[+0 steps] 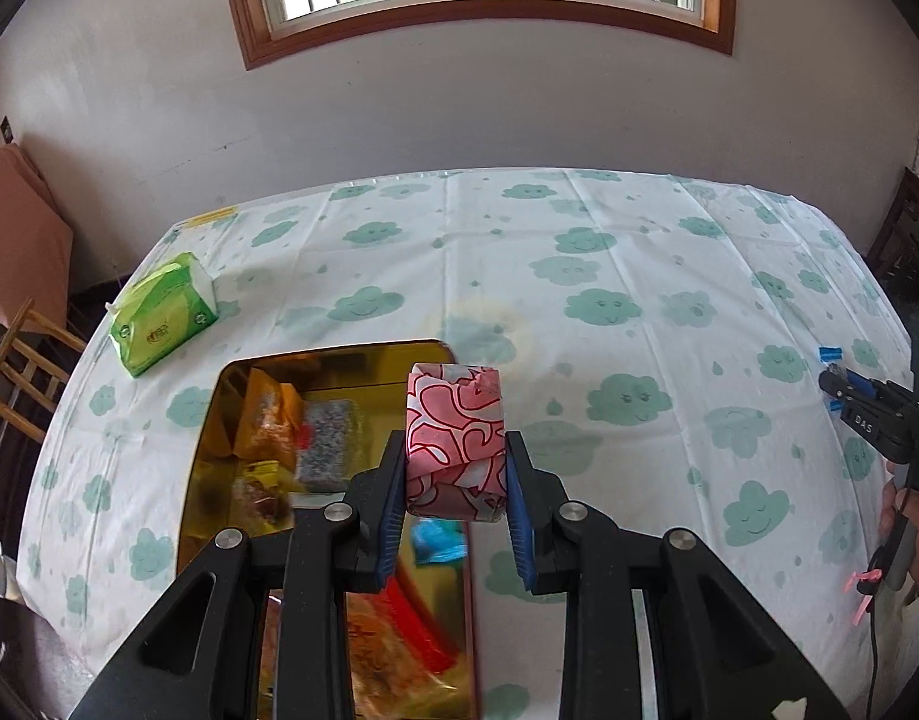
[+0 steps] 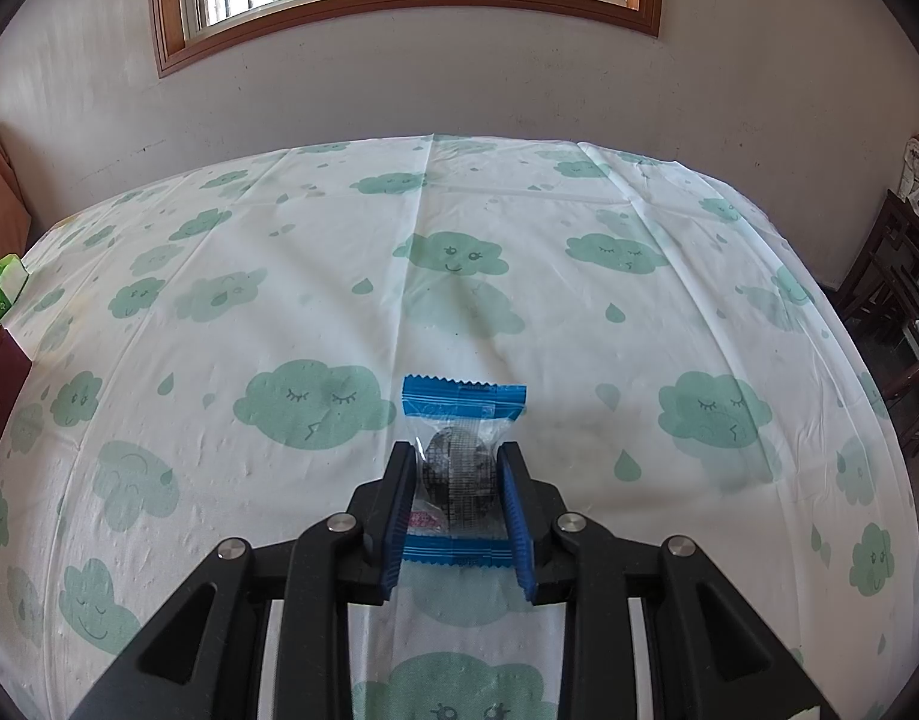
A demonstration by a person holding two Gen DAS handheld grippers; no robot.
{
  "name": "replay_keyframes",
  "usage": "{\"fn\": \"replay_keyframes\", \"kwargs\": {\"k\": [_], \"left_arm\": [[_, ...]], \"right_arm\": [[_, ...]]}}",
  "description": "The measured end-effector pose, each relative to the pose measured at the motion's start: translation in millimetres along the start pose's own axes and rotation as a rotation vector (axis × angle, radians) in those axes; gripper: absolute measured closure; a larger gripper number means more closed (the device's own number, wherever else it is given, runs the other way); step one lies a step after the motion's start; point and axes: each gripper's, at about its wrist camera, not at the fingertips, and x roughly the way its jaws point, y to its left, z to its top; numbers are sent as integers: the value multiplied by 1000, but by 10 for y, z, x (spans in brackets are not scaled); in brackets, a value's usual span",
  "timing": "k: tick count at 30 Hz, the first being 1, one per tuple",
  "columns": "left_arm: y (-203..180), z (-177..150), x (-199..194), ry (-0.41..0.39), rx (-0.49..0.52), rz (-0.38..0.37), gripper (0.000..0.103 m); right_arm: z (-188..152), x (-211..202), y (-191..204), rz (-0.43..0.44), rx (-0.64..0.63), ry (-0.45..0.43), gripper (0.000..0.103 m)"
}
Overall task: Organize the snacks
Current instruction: 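Carry the pink candy into the tin and open the left tool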
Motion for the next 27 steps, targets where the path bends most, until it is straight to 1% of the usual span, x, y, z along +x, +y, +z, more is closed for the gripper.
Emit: {"fn": "replay_keyframes", "kwargs": {"k": [6,12,15,16,17,23,27], "left_arm": [[494,-43,157,48,-34,29,77],[826,-127,345,94,-35,71,77],[925,-195,434,117,-40,74,77],[948,-215,455,121,-39,76,78],[968,-233,471,122,-37,80,81],[1071,-307,553,148,-45,90,81],[1113,-365,618,163,-61,73,81]], "right_arm": [[-1,-1,0,-1,-1,0,73],[1,-1,1,-1,0,0,73],[1,-1,0,-1,0,0,73],[1,-1,1,-1,0,0,73],[1,-1,1,-1,-1,0,73],[4,-3,9,-2,-1,0,73],[4,-2,2,-6,-5,1,73]]}}
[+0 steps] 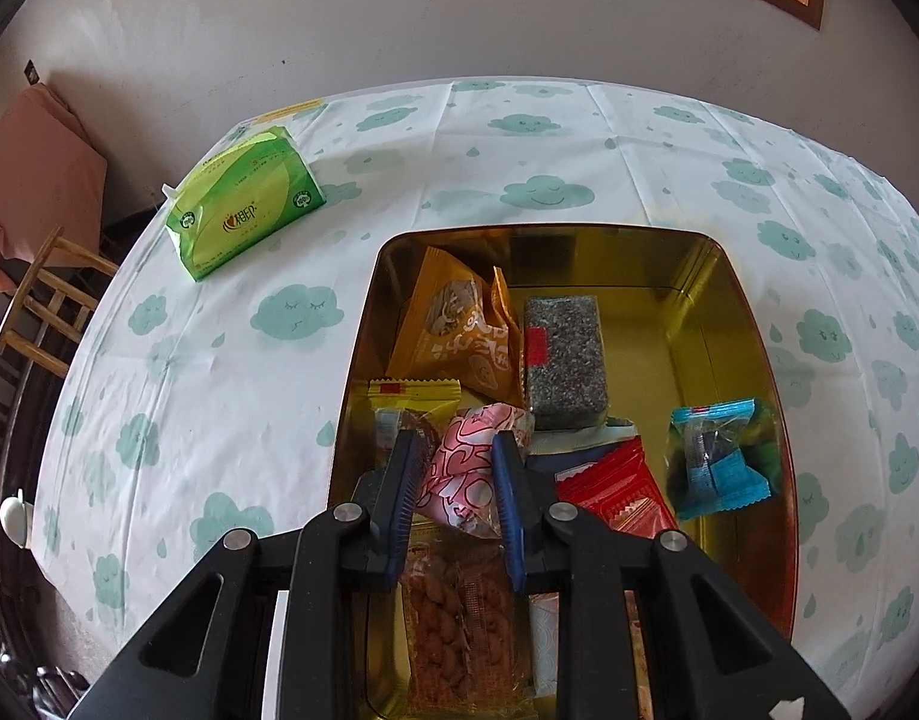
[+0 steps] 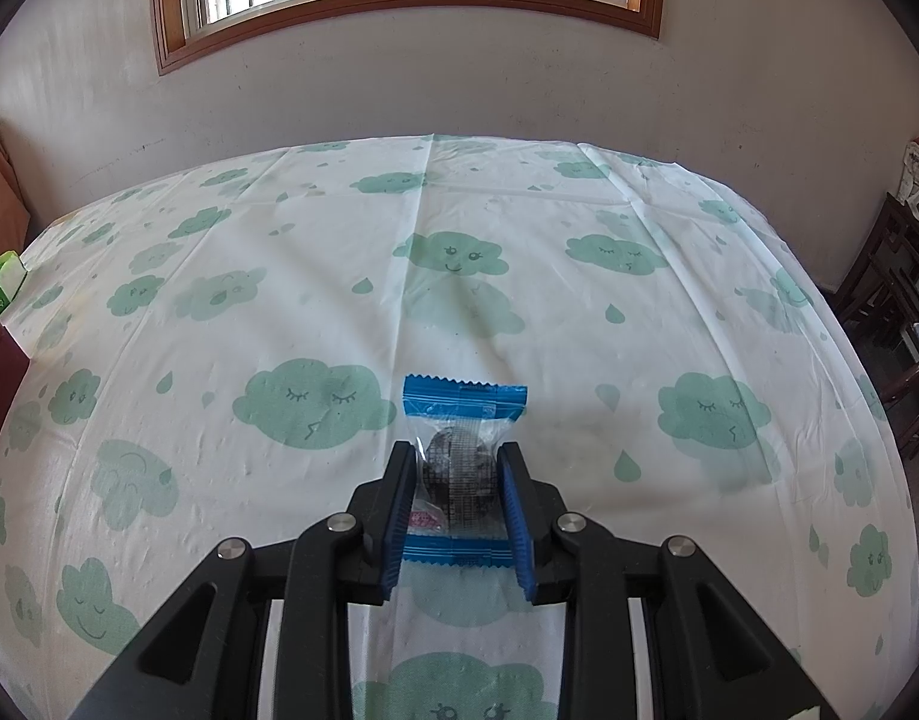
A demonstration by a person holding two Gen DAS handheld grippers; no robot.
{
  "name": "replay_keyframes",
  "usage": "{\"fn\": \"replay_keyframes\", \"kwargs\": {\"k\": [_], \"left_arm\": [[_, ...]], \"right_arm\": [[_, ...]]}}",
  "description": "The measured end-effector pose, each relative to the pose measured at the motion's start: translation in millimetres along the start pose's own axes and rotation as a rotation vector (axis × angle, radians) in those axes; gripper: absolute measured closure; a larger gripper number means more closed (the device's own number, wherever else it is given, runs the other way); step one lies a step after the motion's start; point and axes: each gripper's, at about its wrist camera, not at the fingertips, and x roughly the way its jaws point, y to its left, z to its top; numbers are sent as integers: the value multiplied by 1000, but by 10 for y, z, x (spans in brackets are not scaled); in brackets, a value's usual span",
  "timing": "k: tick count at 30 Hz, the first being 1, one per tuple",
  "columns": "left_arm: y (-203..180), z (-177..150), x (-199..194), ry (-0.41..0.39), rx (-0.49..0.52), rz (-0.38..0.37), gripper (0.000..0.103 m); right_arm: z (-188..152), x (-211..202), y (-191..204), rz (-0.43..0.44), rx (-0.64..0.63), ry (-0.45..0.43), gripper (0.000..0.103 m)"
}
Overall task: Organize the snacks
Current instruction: 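Carry the pink candy into the tin and open the left tool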
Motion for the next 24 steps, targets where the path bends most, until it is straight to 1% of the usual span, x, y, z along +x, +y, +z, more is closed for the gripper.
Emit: {"fn": "replay_keyframes", "kwargs": {"k": [3,13,15,19,21,24], "left_arm": [[-6,-15,17,-1,-6,-1,78],[-24,-18,39,1,-6,0,75],[-33,-21,24,-3,-5,10,70],[-54,-22,-48,-26,1,21,63],[-71,-29,-103,-43,6,33,55],[-105,-51,-208,-75,10,48,48]], "right_arm": [[1,3,-7,0,0,0,73],[-1,1,-1,-1,-1,0,73],[0,1,-3,-1,-1,0,73],[2,0,1,-2,-2,1,73],[2,-1,-1,-2,-2,1,73],[1,-1,4,-3,-2,1,73]]}}
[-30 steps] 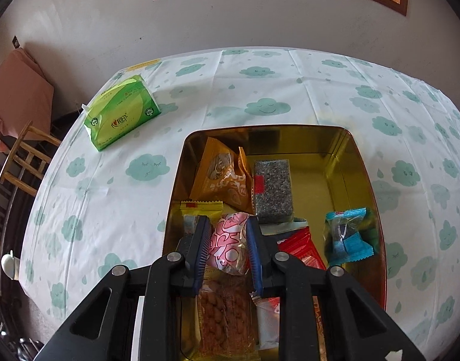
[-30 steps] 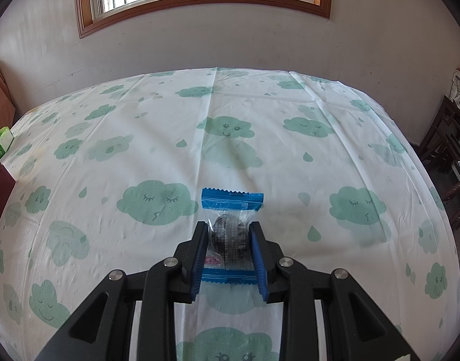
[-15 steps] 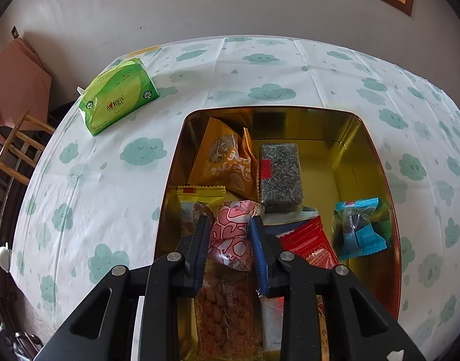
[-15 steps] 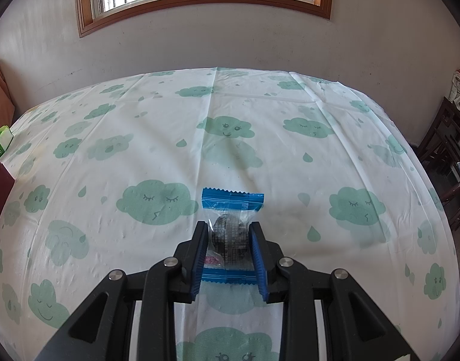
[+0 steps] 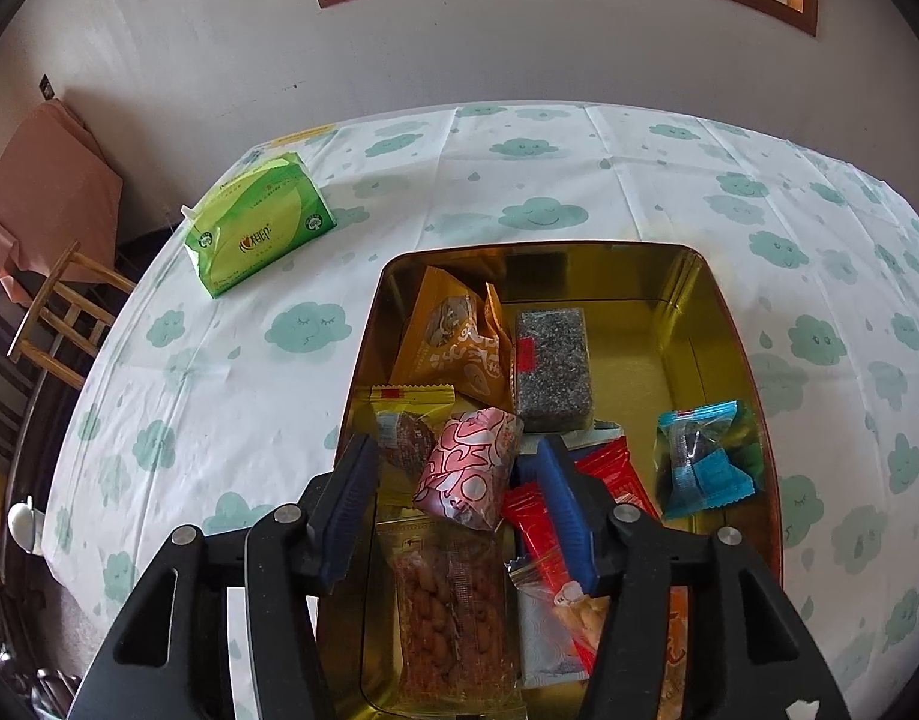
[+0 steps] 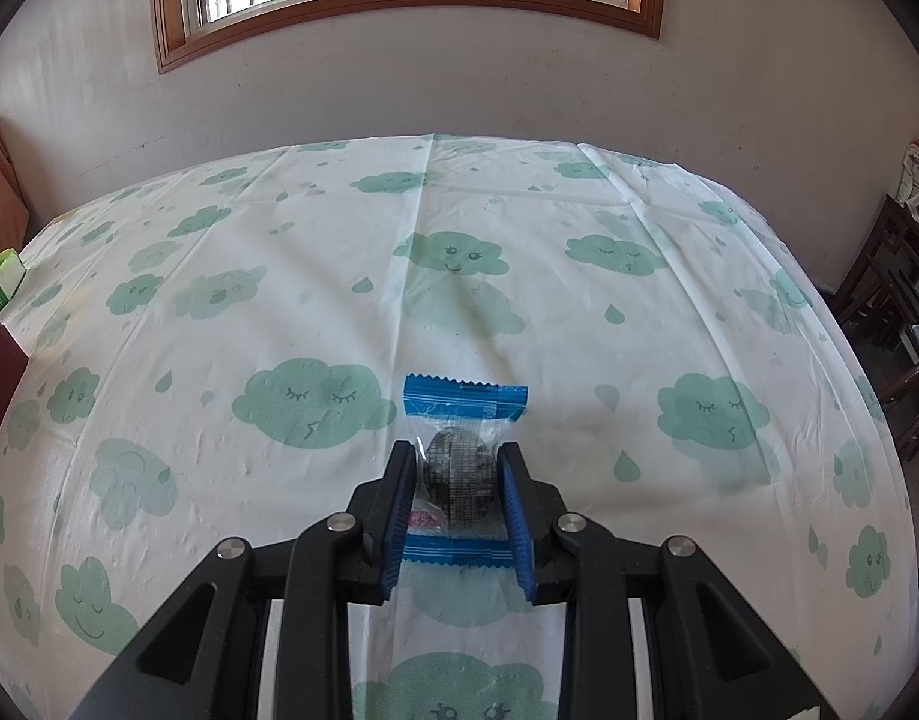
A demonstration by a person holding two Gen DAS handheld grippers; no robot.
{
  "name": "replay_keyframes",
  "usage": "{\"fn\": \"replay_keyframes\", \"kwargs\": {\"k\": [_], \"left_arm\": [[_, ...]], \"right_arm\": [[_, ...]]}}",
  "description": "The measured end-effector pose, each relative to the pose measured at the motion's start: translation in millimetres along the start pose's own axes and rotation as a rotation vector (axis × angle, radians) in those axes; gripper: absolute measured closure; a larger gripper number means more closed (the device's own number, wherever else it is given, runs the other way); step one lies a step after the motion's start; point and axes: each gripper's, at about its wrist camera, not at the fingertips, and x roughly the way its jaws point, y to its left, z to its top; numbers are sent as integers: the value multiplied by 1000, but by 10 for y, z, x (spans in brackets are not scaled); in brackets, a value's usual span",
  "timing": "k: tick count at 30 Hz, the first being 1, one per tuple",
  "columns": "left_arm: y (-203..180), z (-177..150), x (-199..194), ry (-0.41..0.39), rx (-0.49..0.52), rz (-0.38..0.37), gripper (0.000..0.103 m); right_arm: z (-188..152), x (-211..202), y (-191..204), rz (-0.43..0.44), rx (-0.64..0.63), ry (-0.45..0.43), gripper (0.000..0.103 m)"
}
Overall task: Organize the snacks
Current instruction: 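Carry the pink candy into the tin and open the left tool, then withdraw the left tool from the tin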
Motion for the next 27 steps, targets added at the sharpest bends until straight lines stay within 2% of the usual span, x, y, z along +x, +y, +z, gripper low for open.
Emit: {"fn": "replay_keyframes", "kwargs": {"k": [5,10,17,24,27], "left_arm": [[-71,-77,-177,-47,-1,38,36],[-154,-180,-295,-60,-13,26,31],[-159,-321,-434,-74,-65,7,18],[-100,-449,-556,-90,-105,6,12],[-73,-490,-599,-98,-115,20,11]], "right_arm": [[2,-1,-3,-14,-6,1,73],[8,-8,21,-27,0,1,75],[-1,-44,47,-51,22,1,77],[-21,-247,175,-16,30,-20,78],[-20,-350,290,26,35,-16,78]]}}
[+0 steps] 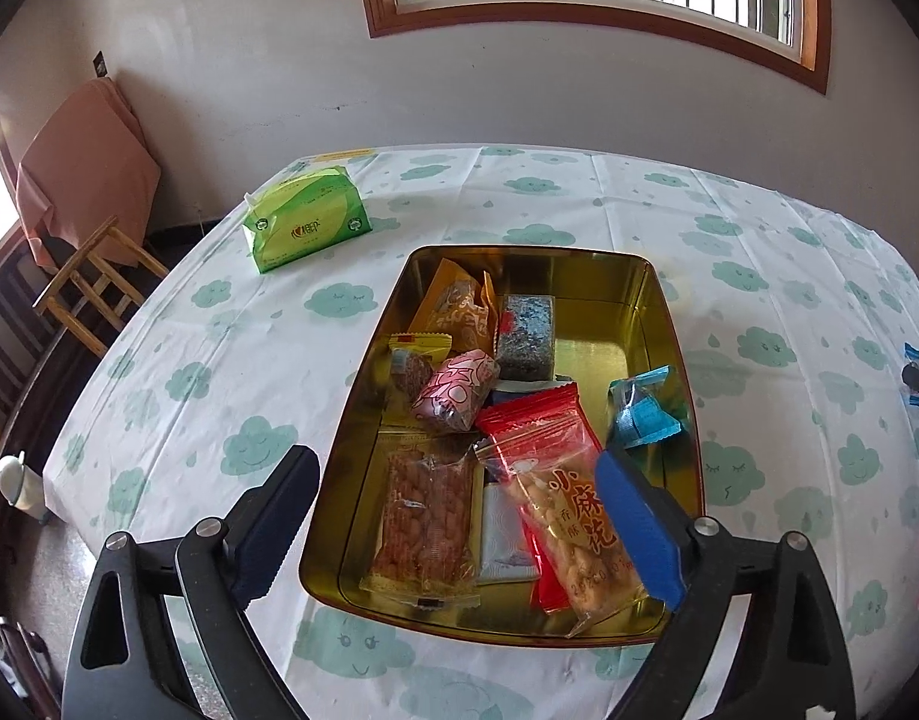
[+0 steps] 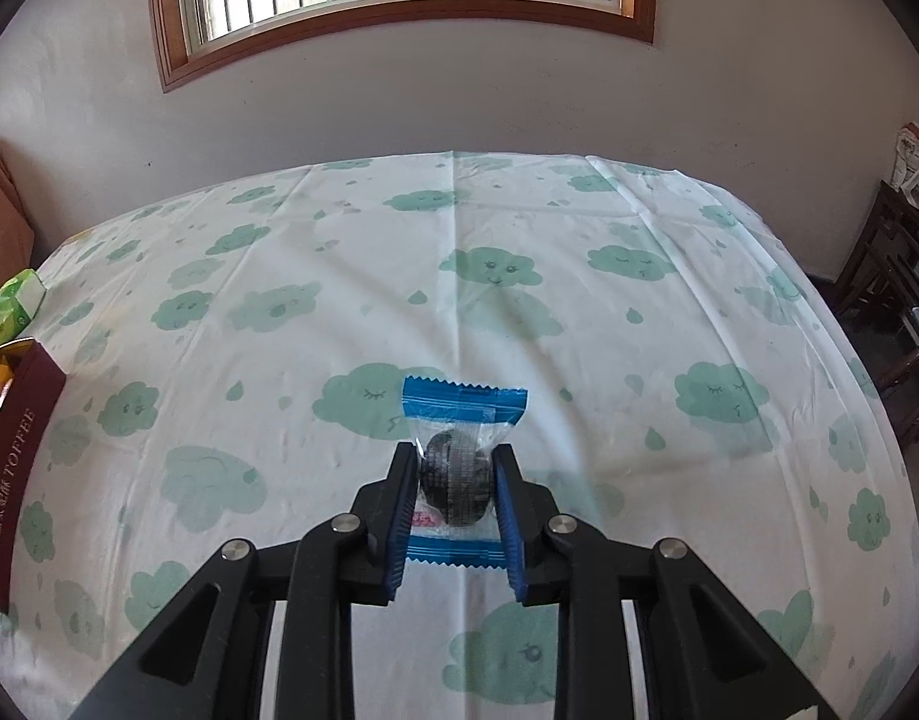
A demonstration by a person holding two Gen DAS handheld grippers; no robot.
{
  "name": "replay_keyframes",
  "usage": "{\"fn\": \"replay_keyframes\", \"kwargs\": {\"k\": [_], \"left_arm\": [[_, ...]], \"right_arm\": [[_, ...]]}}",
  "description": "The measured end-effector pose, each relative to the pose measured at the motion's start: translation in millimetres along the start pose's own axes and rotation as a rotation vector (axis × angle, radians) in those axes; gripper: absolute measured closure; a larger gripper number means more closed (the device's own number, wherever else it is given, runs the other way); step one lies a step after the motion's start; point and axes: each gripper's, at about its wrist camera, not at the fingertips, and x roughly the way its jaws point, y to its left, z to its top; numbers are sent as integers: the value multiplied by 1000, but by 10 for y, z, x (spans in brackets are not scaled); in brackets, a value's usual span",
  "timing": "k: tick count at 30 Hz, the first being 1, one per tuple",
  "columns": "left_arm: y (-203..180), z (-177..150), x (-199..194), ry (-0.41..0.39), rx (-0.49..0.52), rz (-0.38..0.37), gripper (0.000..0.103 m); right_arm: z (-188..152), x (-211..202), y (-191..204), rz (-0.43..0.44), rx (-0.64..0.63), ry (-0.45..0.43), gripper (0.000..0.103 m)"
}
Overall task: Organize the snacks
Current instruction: 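Withdraw the left tool from the tin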
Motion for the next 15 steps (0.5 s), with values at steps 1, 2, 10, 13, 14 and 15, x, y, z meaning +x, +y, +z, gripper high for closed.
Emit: {"fn": "replay_keyframes", "kwargs": {"k": [1,2,10,13,14,15], "left_arm": [[16,-7,-12,0,-5,6,11],[38,-13,-23,-1,-11,10,11],[333,-62,-104,3,-83,44,10],[417,-102,-93,14,-98,59,10],[444,-116,-86,19,-104,61,10],[469,-129,-80,21,-111,61,10]], "right_arm": [[0,-29,63,8,-4,-3,78],[-2,-63,136,18,-12,-5,78],[-20,-350,995,175,-93,-18,78],[-24,-457,1345,237,-130,-25,78],[-30,-494,1472,259,-145,-27,78],[-40,-526,1585,272,-161,-29,78]]}}
